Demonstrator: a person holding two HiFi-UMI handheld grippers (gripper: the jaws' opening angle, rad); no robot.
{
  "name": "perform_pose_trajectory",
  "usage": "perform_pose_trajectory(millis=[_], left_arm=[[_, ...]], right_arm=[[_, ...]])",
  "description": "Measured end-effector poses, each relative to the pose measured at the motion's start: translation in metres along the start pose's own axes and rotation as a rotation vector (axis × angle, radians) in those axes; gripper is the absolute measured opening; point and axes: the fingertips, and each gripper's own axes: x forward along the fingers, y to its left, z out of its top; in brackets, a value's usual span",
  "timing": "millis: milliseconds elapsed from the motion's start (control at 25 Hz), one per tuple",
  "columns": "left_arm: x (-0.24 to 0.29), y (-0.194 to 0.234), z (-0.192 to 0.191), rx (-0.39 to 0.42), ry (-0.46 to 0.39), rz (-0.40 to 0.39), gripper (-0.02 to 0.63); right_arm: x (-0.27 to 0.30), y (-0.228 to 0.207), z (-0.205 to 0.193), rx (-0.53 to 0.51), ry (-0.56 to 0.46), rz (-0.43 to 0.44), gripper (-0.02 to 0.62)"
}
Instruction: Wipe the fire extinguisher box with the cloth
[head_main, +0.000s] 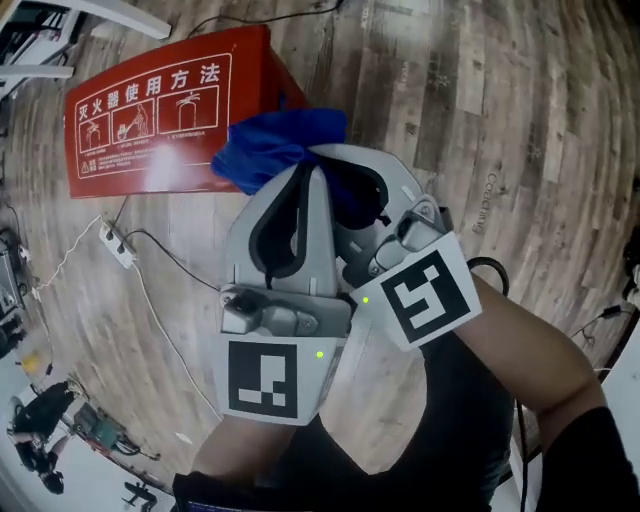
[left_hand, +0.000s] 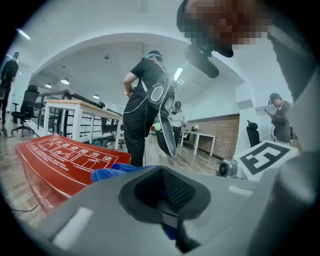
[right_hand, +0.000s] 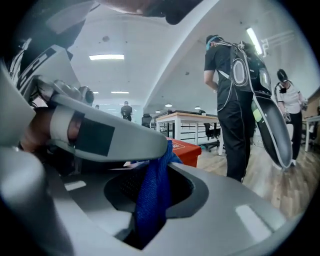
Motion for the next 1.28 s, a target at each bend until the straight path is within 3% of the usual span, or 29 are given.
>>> perform_pose_trajectory(millis=[200,320,640,880,1080,1280], left_arm=[[0.008,-0.004,-0.032,0.024,-0.034,0.024,0.0],[0.022,-0.007,-0.047,0.102,-0.062,0.032,0.0],[0.053,0.006,-0.132,0.161,-0.066,0.092,0.0],[0.071,0.03,-0.201,0.142,-0.066,0.162,0.0],[0.075,0.067,-0.241,0.054,-0.13,0.286,0.001],[0.071,0.088,-0.284,0.006,-0.143,0.344,0.001]], right_arm=[[0.0,-0.001,-0.029,-0.026,-0.037,0.055,0.115],[0.005,-0.009,-0.047,-0.075,-0.094,0.098,0.115],[0.032,-0.015,-0.129,-0.094,-0.168,0.156,0.115],[0.059,-0.014,-0.197,-0.043,-0.173,0.16,0.115],[0.08,-0.012,-0.251,0.009,-0.168,0.172,0.115],[0.102,-0.017,-0.301,0.048,-0.137,0.176,0.115]])
